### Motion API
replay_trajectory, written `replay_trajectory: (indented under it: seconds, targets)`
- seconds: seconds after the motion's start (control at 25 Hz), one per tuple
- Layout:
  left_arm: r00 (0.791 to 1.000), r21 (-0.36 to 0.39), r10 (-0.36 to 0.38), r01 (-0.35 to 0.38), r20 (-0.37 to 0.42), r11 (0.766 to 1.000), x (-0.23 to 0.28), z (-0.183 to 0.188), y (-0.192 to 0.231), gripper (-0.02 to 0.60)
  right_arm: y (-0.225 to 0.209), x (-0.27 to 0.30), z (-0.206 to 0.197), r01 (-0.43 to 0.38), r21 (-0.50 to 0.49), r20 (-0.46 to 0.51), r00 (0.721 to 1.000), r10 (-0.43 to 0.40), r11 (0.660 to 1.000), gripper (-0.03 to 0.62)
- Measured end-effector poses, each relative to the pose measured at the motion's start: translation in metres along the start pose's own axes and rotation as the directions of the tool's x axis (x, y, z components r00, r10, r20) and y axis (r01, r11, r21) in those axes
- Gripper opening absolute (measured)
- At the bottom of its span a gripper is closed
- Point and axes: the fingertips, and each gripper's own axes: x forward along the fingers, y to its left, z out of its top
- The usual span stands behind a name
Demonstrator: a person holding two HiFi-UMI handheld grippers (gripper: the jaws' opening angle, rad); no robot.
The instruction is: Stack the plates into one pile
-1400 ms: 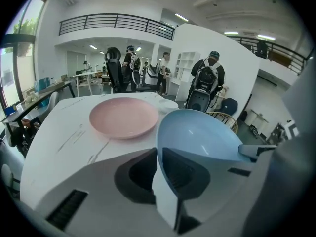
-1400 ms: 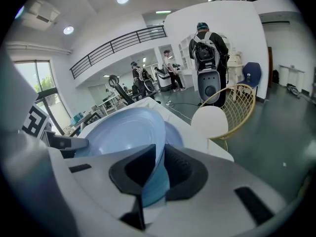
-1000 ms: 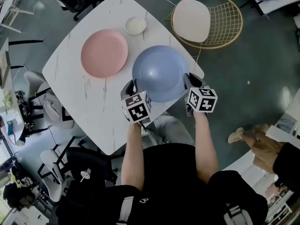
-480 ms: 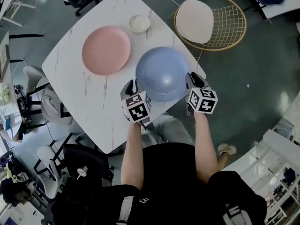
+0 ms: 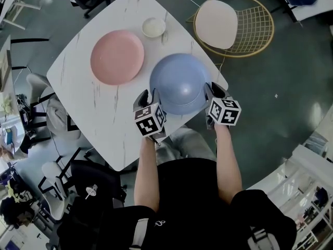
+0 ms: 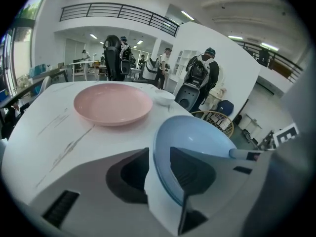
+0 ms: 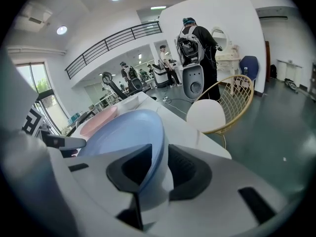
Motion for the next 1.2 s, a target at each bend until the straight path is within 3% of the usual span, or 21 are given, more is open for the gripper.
replay_trajectory:
  seconds: [0.36, 0.44, 0.64, 0.84, 1.2]
  targets:
    - [0.997, 0.012, 0.055, -0.054, -0.047, 0.998, 0.009, -0.014, -0.001, 0.113, 0.005, 0.010, -0.004, -0.058, -0.002, -0.031, 0.998, 0.057, 0.998, 0.100]
    - [0.996, 0.000, 0.069, -0.069, -0.050, 0.998, 0.009, -0.014, 0.002, 0.072, 0.005, 0.011, -0.003, -0.059, 0.002, -0.030, 0.998, 0.059, 0.998, 0.096]
    - [0.996, -0.061, 0.059, -0.063, -0.060, 0.996, 0.009, -0.016, 0.005, 0.063, 0.006, 0.014, -0.001, -0.071, -0.025, -0.065, 0.995, 0.069, 0.997, 0.092]
    - [0.997, -0.093, 0.068, -0.072, -0.041, 0.993, 0.004, -0.013, 0.005, 0.063, 0.010, 0.014, 0.009, -0.080, -0.046, -0.067, 0.995, 0.077, 0.996, 0.089]
    - [0.992, -0.145, 0.124, -0.120, 0.016, 0.982, -0.028, 0.016, 0.040, 0.064, 0.065, 0.023, 0.043, -0.162, -0.121, -0.066, 0.986, 0.155, 0.979, 0.087]
